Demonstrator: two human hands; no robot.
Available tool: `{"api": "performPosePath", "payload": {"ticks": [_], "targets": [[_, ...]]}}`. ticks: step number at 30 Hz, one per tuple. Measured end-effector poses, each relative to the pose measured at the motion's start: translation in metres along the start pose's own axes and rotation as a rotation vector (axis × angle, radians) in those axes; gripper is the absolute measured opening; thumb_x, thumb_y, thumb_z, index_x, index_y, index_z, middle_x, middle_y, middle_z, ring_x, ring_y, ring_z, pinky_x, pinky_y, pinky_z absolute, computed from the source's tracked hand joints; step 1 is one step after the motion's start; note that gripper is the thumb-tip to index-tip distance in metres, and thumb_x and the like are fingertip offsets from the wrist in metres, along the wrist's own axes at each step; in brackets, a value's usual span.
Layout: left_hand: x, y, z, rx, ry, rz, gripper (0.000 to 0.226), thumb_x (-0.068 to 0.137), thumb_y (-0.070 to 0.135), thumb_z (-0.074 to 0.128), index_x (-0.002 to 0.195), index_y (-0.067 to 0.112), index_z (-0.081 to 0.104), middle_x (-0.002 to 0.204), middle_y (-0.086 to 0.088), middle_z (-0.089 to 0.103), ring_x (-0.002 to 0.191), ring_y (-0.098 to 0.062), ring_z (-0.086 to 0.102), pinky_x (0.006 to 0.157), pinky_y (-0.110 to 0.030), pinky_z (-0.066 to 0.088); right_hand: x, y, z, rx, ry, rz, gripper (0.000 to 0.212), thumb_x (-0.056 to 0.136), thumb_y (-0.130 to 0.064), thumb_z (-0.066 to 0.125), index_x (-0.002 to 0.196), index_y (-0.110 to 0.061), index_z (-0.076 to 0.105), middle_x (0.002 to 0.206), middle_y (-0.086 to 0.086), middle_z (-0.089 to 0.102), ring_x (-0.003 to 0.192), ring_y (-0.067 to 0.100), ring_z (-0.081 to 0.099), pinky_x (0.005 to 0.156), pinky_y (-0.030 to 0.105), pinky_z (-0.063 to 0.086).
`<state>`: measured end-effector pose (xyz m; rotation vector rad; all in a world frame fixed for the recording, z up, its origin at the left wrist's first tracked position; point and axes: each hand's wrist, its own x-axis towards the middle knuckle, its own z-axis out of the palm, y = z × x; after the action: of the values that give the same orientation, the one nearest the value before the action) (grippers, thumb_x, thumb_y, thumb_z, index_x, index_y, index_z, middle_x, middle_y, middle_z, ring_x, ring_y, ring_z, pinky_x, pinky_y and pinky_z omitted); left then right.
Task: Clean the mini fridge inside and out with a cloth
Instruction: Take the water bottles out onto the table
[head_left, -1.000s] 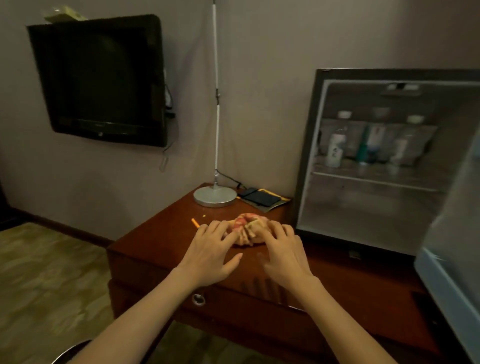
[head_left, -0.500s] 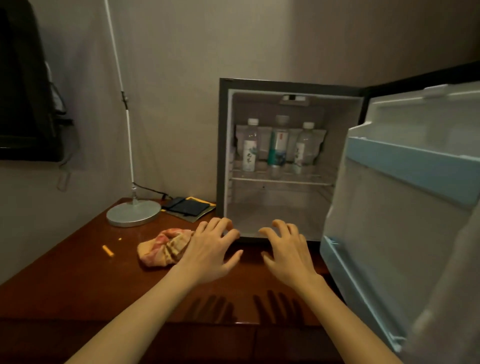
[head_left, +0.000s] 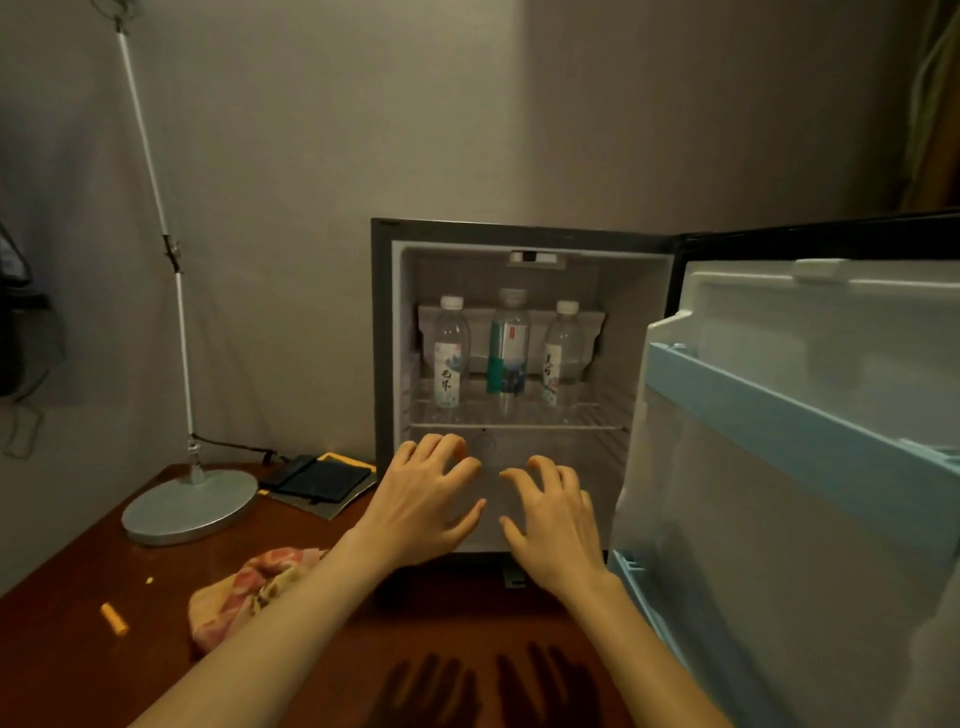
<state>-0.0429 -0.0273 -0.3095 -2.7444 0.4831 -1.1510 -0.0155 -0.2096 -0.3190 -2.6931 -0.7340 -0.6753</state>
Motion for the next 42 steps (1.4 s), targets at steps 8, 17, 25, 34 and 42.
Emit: {"api": "performPosePath", "payload": {"ticks": [8,17,25,34,42], "targets": [[0.034,-0.023,0.003,-0.020,-0.001,0.015,0.039,0.086,0.052,0.046,0.108,0.021,0.058,0.115,-0.005,0.054,0.101,-0.023,0.053,0.078,-0.036,0.046,0.043,0.009,-0.008,0.024,0.070,0.017,0.051,0.091,-0.037,0.055,0.139,-0.029,0.039,0.149,0.004,0.029,0.135,0.027,0.027,0.104,0.041,0.034],[0.105,-0.066,-0.015,0.046,0.074,-0.013,0.045,0.083,0.051,0.042,0.111,0.019,0.057,0.122,-0.010,0.052,0.106,-0.027,0.054,0.079,-0.041,0.051,0.131,0.022,-0.052,0.015,0.219,0.123,0.050,0.089,-0.035,0.057,0.135,-0.024,0.043,0.142,0.008,0.035,0.127,0.030,0.033,0.100,0.043,0.038],[0.162,-0.099,-0.019,0.051,0.031,-0.096,0.048,0.088,0.037,0.059,0.130,0.018,0.048,0.139,-0.010,0.037,0.126,-0.031,0.037,0.097,-0.048,0.043,0.195,0.032,-0.075,0.019,0.149,0.292,0.038,0.088,-0.023,0.061,0.123,-0.012,0.052,0.134,0.015,0.043,0.123,0.036,0.042,0.098,0.047,0.045],[0.191,-0.106,-0.002,-0.075,-0.146,-0.217,0.043,0.092,0.036,0.055,0.130,0.023,0.043,0.139,-0.005,0.028,0.124,-0.027,0.031,0.100,-0.041,0.040,0.236,0.046,-0.066,-0.047,0.091,0.292,0.045,0.092,-0.025,0.057,0.134,-0.015,0.046,0.143,0.012,0.031,0.129,0.040,0.030,0.106,0.048,0.036],[0.195,-0.107,-0.007,-0.020,-0.205,-0.230,0.037,0.094,0.035,0.049,0.127,0.016,0.047,0.133,-0.009,0.039,0.124,-0.028,0.033,0.101,-0.040,0.039,0.237,0.053,-0.073,-0.019,0.005,0.289,0.041,0.090,-0.020,0.059,0.131,-0.014,0.051,0.141,0.011,0.033,0.129,0.035,0.032,0.108,0.042,0.036]]}}
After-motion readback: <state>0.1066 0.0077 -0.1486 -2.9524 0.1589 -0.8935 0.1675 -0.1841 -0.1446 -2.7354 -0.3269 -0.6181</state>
